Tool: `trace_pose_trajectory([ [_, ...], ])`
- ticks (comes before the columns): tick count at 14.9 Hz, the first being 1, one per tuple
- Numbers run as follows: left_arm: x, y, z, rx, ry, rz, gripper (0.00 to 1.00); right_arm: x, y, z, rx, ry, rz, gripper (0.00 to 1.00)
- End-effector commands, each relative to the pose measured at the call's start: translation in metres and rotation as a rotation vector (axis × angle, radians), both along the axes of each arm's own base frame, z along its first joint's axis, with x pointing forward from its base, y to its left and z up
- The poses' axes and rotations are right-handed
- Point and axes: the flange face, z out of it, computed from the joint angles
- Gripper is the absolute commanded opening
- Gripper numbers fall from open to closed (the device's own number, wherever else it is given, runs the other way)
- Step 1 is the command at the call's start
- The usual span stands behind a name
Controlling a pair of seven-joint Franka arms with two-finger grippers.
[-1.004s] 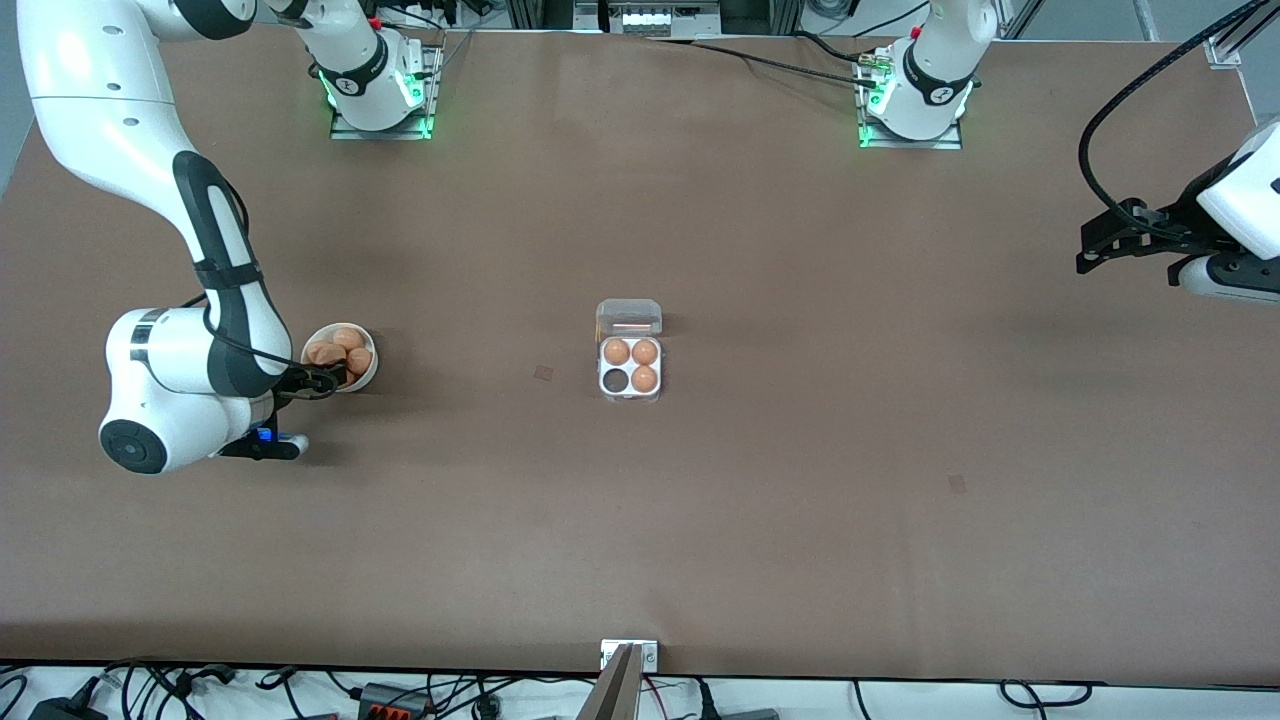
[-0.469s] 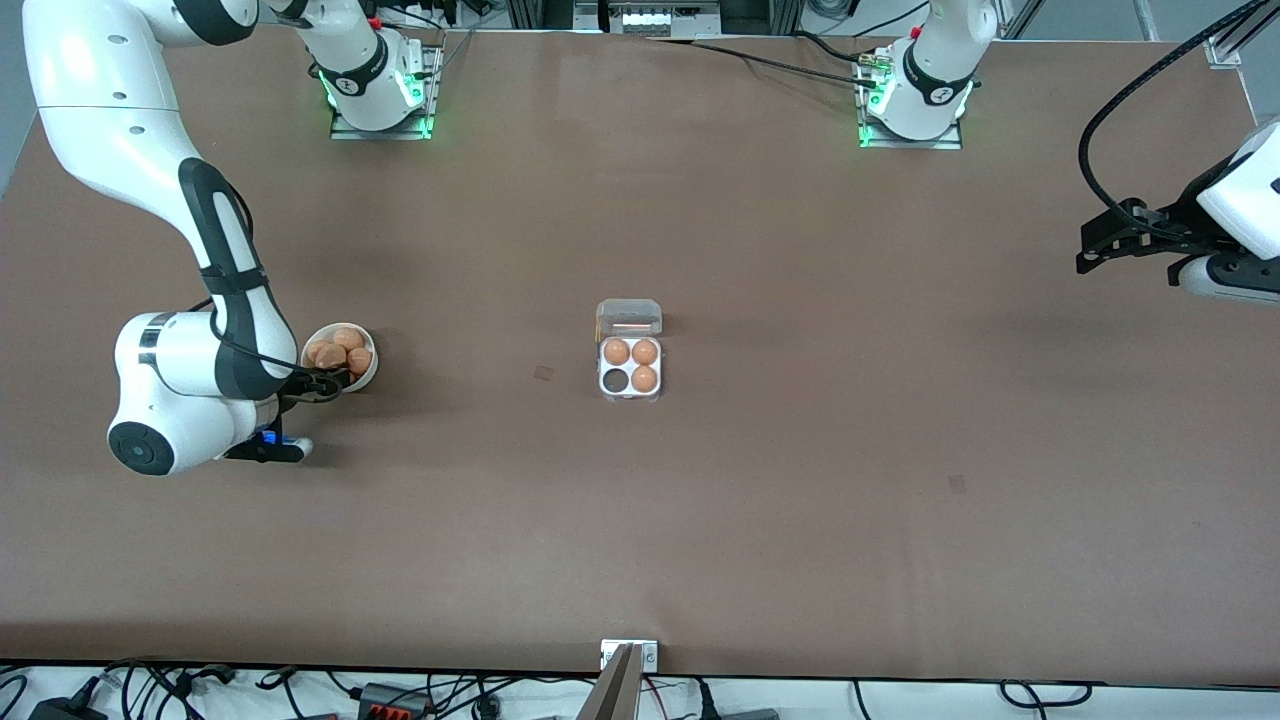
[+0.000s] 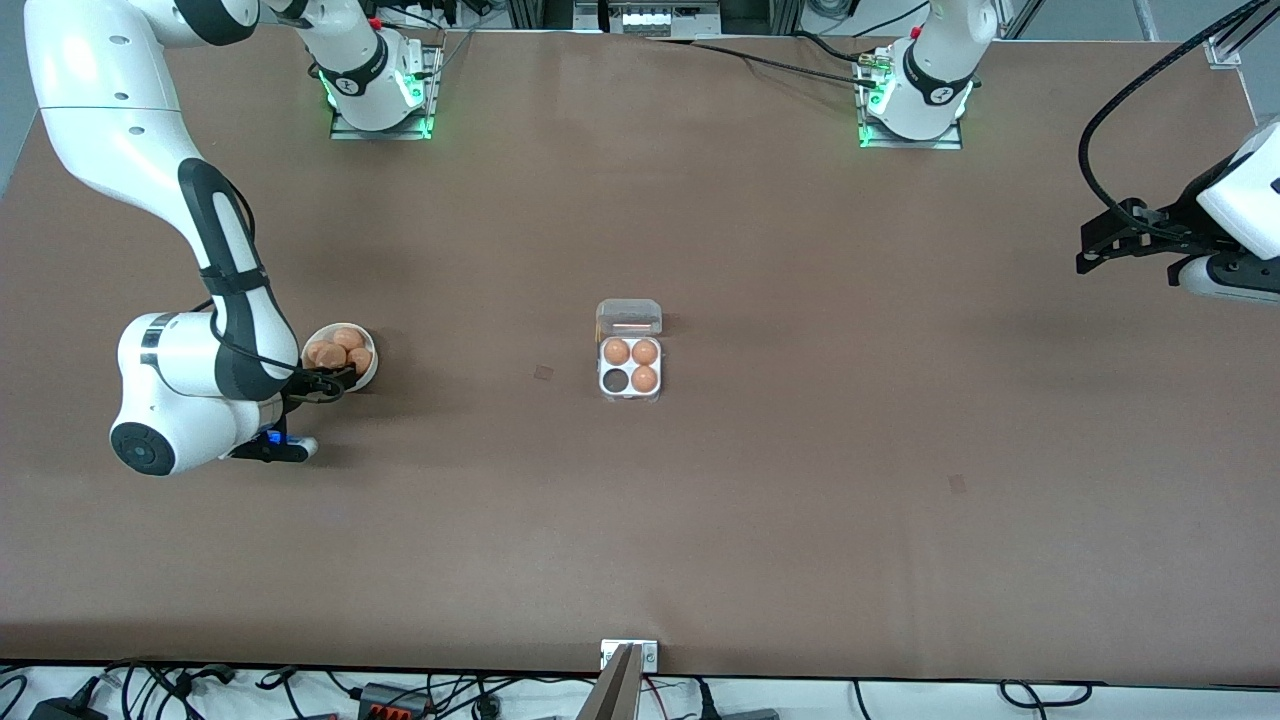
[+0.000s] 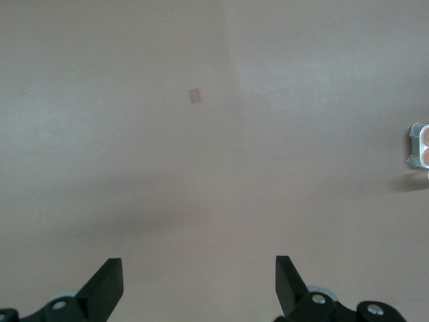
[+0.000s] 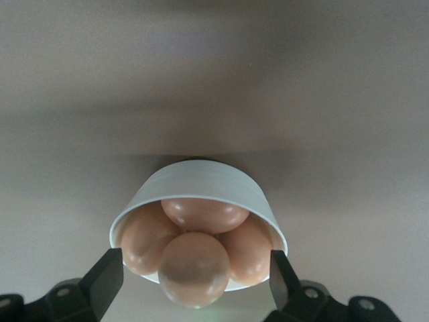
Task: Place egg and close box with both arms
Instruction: 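Lower the right gripper into the bowl and grasp one brown egg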
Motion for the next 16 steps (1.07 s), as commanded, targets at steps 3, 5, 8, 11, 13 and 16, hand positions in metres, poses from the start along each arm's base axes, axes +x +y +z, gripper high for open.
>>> trace_pose_trajectory([
  [3, 0.0019, -0.0003, 0.0052, -0.006, 0.000, 0.007, 1.00, 0.0001, -0.0023, -0.0026, 0.021, 0.018, -0.002, 0.83],
  [5, 0.0024, -0.0003, 0.0043, -0.006, 0.001, 0.007, 1.00, 0.0001, -0.0023, -0.0027, 0.020, 0.018, -0.004, 0.73],
  [8, 0.0019, -0.0003, 0.0052, -0.006, 0.000, 0.007, 1.00, -0.0012, -0.0013, -0.0028, 0.021, 0.027, 0.000, 0.52],
  [11, 0.0020, 0.0005, 0.0052, -0.006, 0.000, 0.008, 1.00, -0.0003, -0.0013, -0.0001, 0.021, 0.025, 0.000, 0.32],
  [13, 0.0019, -0.0003, 0.0052, -0.006, 0.000, 0.007, 1.00, 0.0001, -0.0013, 0.0014, 0.023, 0.024, 0.003, 0.27],
  [16, 0.0019, -0.0003, 0.0052, -0.006, 0.000, 0.007, 1.00, -0.0015, 0.0001, 0.0059, 0.020, 0.043, 0.008, 0.23],
])
